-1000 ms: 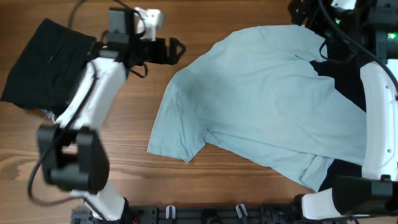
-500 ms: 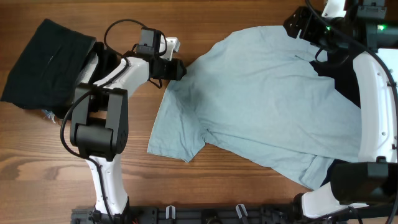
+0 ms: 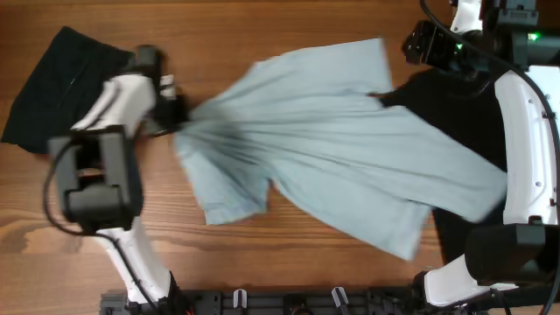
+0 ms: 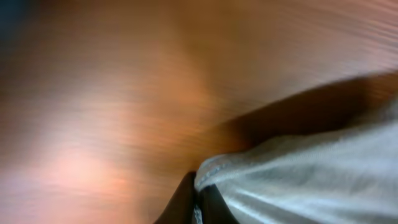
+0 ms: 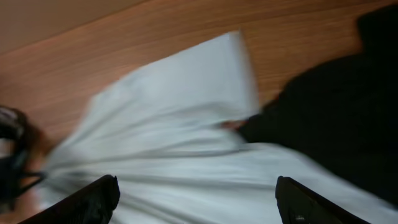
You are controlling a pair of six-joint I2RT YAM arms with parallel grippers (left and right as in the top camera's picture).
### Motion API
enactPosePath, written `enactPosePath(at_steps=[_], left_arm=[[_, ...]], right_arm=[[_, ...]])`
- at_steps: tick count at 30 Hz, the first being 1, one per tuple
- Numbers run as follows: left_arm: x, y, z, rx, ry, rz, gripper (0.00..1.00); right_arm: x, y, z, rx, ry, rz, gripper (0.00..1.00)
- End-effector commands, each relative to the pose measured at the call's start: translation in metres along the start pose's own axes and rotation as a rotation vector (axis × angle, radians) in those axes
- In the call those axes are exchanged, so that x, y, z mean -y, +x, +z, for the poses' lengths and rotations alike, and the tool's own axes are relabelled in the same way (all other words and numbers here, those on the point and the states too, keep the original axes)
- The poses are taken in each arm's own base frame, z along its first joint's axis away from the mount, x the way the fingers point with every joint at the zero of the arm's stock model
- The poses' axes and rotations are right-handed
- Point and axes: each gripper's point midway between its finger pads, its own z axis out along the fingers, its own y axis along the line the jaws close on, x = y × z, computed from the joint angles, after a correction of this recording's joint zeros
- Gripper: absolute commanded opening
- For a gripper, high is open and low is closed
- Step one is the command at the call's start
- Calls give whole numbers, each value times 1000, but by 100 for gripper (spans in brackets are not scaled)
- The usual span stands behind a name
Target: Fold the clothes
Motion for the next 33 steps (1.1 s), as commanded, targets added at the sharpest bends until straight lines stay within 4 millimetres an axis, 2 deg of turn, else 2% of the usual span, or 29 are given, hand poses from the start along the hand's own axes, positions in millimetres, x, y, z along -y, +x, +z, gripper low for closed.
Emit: enactPosePath(at_steps=[1, 4, 7, 10, 12, 13, 16, 20, 23, 26, 27, 30, 33], left_arm=[[-54, -11, -35, 56, 19, -152, 13], [-30, -12, -45, 58, 173, -100, 24], [9, -7, -57, 57, 324, 23, 28], [59, -4, -66, 90, 432, 181, 31], [89, -4, -64, 126, 444, 276, 27], [102, -4, -62, 147, 441, 332, 19], [128, -12, -49, 226, 359, 426, 7], [159, -19, -18, 290, 292, 500, 4], [160, -20, 11, 271, 283, 487, 4], [146, -23, 45, 233, 246, 392, 4], [142, -23, 50, 225, 240, 384, 4], [117, -33, 66, 230, 159, 293, 4], [74, -56, 91, 264, 87, 102, 7]], right_arm=[[22, 0, 14, -18, 113, -12, 85], [27, 3, 31, -47, 119, 31, 85], [34, 10, 54, -101, 130, 55, 82], [38, 20, 76, -161, 122, 68, 79], [38, 24, 87, -188, 101, 76, 76], [37, 25, 89, -192, 92, 77, 75], [35, 23, 90, -184, 80, 76, 75], [34, 21, 91, -179, 79, 73, 75], [34, 19, 91, -171, 77, 71, 75], [34, 15, 92, -152, 74, 65, 75], [34, 14, 92, -149, 73, 64, 76], [33, 13, 92, -144, 73, 61, 75], [38, 13, 97, -147, 90, 63, 75]])
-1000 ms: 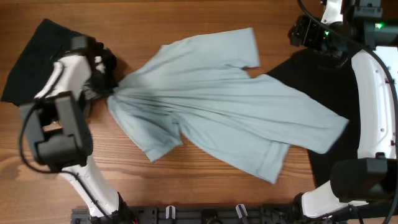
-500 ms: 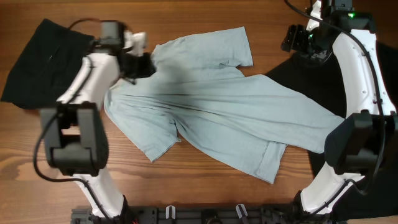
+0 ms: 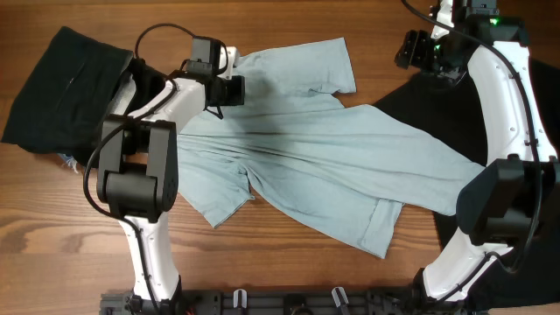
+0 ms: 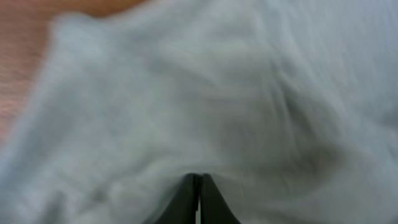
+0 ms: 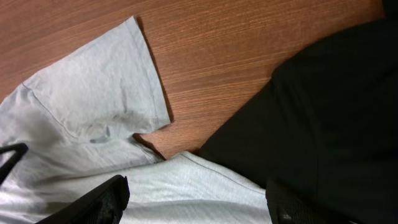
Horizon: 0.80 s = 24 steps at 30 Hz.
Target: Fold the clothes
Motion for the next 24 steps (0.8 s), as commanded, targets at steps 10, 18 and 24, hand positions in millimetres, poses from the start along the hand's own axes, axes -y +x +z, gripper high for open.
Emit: enactPosePath(at_steps=[10, 18, 24], left_arm=[[-149, -5, -14, 56, -9, -489, 9], [-106, -70, -107, 237, 33, -384, 32], [-76, -77, -158, 264, 50, -345, 47]], right_arm=[[25, 29, 76, -179, 64, 37, 52], [51, 63, 145, -325, 121, 67, 14], [139, 62, 149, -293, 415, 200, 4]])
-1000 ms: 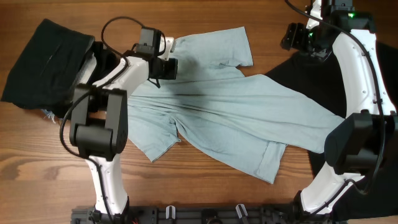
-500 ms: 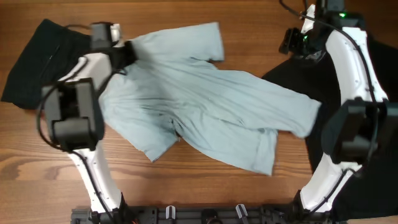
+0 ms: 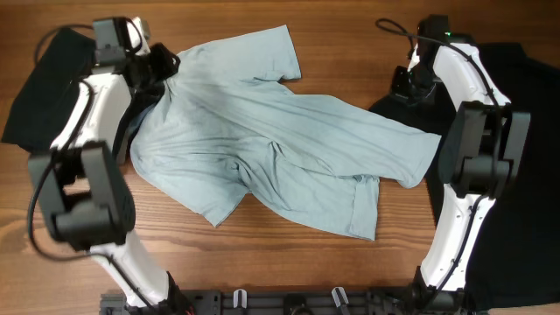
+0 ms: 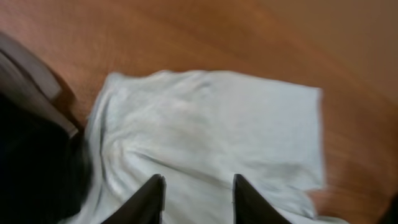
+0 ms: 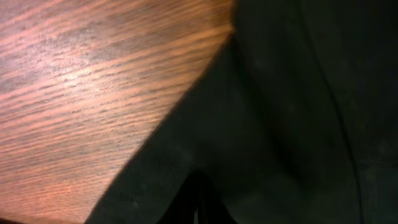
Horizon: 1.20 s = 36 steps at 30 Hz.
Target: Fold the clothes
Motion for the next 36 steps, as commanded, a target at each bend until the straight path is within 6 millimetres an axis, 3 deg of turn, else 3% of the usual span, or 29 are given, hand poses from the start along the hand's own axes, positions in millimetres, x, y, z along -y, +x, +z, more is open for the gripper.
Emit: enactPosePath(at_steps=[1, 5, 6, 8, 9, 11, 15, 17, 21, 22, 24, 31, 34, 35, 36], left_arm=[[28, -2, -28, 15, 29, 39, 50], [43, 27, -29, -94, 67, 30, 51], [47, 35, -29, -129, 89, 41, 48], [51, 45, -32, -166, 109, 68, 47], [51, 47, -32, -174, 108, 78, 47], [51, 47, -35, -175, 108, 86, 50], [58, 42, -45, -150, 117, 99, 55], [63, 39, -56, -132, 124, 128, 56], [71, 37, -76, -114, 130, 136, 58], [72, 38, -80, -114, 130, 136, 59], [73, 41, -86, -125, 126, 131, 59], [66, 64, -94, -215, 95, 90, 59], [66, 64, -94, -215, 95, 90, 59], [66, 64, -94, -215, 95, 90, 59], [66, 64, -94, -215, 95, 90, 59]], right_arm=[[80, -8, 17, 9, 205, 168, 4], [168, -15, 10, 33, 195, 393, 4], [199, -12, 4, 32, 174, 465, 4], [231, -11, -9, 43, 100, 545, 9], [235, -18, -20, 71, 16, 524, 15], [217, -41, -61, 186, -225, 368, 45], [164, -54, -128, 315, -381, 161, 52], [128, -41, -143, 272, -363, 101, 59], [96, -13, -112, 114, -219, 25, 94], [88, -5, -99, 73, -180, 0, 100], [83, 12, -79, 6, -98, -33, 99], [83, 67, -20, -153, -28, -33, 90], [66, 84, -8, -190, -135, -27, 86], [59, 91, -4, -206, -180, -21, 75], [56, 93, -2, -211, -199, -19, 57]])
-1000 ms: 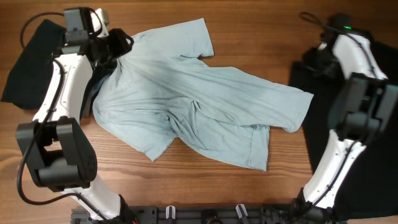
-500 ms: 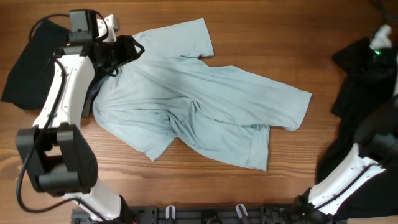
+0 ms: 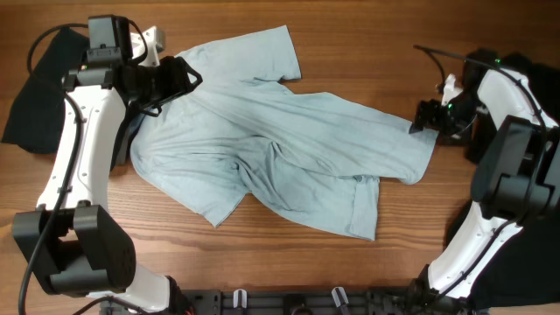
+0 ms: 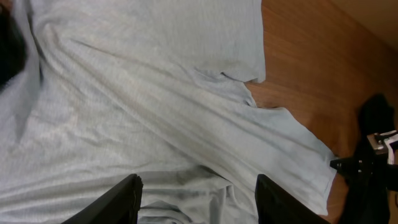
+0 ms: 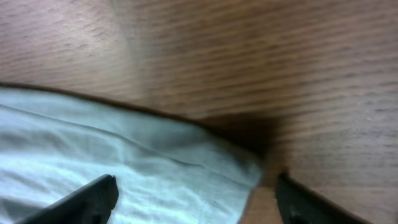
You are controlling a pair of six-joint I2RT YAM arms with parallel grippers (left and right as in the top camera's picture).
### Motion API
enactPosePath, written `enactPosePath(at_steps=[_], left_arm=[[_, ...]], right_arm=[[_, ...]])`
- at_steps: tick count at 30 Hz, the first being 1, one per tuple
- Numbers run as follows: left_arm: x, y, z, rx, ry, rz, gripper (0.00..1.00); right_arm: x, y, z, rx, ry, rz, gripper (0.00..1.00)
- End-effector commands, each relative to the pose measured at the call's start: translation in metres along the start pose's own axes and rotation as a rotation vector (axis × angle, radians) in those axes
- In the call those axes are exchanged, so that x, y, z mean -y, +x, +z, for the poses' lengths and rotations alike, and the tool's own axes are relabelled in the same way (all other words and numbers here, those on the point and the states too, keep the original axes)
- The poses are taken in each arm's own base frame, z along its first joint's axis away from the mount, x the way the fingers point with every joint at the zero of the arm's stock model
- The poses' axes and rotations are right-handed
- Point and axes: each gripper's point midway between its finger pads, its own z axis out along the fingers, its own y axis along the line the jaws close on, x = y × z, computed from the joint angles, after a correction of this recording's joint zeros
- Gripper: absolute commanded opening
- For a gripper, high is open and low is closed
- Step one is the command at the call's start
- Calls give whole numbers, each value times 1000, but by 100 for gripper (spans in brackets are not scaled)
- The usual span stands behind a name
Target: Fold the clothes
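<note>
A light blue-grey T-shirt lies spread and wrinkled across the middle of the table, one sleeve toward the far edge. My left gripper hovers open over the shirt's upper left part; in the left wrist view its fingers stand wide apart above the cloth. My right gripper is low at the shirt's right corner, open, with that corner lying between its fingers.
A black garment lies at the far left, partly under the left arm. Another black garment lies along the right edge. Bare wood runs along the front of the table.
My right gripper was shut on the black garment's edge and is now open at the shirt's right corner; that garment now lies further right. My left gripper sits further right, opened wider.
At first my left gripper was shut on the shirt's left edge, with the shirt overlapping the right black garment. Then it held the shirt near the far edge, further left. Later it was open and the right gripper was shut on the black garment, which now lies clear of the shirt.
</note>
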Motion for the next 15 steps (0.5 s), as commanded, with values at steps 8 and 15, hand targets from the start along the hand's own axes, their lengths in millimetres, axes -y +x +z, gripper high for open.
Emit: enactPosePath(at_steps=[8, 15], left_arm=[[9, -8, -7, 39, 27, 42, 61], [10, -12, -7, 57, 28, 51, 65]], right_arm=[[-22, -113, -24, 458, -142, 10, 4], [-18, -229, -178, 1082, -269, 91, 6]])
